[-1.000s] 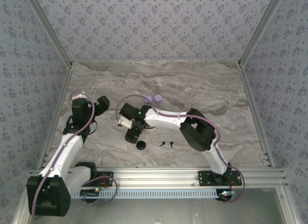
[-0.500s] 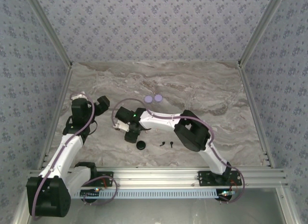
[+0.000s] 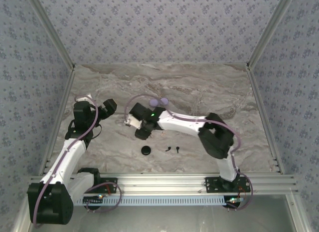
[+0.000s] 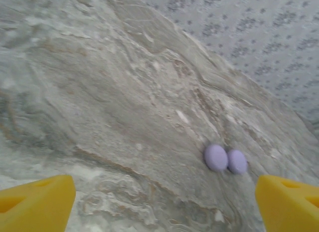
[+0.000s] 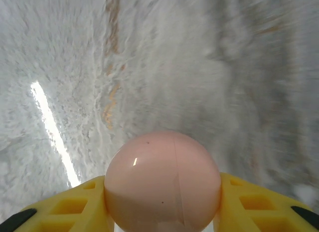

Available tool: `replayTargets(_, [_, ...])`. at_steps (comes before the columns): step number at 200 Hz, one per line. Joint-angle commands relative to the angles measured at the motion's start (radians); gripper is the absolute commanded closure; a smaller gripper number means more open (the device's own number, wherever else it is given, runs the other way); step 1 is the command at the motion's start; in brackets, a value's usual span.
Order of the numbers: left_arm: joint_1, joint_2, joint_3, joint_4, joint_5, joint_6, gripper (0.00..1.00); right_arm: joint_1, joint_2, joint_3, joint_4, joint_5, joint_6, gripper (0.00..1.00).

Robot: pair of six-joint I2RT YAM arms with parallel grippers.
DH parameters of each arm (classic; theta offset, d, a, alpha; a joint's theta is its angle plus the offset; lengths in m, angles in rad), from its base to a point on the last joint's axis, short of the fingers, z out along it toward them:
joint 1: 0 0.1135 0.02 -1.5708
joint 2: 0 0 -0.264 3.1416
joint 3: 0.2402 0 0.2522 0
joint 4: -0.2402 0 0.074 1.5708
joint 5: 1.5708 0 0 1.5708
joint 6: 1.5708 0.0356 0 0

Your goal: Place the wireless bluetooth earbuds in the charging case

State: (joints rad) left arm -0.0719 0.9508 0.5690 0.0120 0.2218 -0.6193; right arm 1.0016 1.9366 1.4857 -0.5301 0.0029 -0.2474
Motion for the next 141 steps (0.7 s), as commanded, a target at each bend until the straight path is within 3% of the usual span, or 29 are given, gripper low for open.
replayTargets(1, [0.004,0.022,0.080,0.074,0.182,-0.023,0.08,-0.039,-0.202,-0.088,0.129,-0.009,-0.032,0.54])
replayTargets(35, [-0.014,0.072,0.130,0.197,0.400,-0.097,0.10,-0.107,-0.427,-0.249,0.287,-0.025,-0.112,0.54])
replayTargets(66, [-0.098,0.108,0.207,0.236,0.502,-0.112,0.10,-0.158,-0.581,-0.366,0.387,-0.044,-0.213,0.54])
replayTargets(141, [-0.346,0.231,0.337,0.253,0.546,-0.050,0.16,-0.230,-0.745,-0.473,0.496,-0.075,-0.384,0.53])
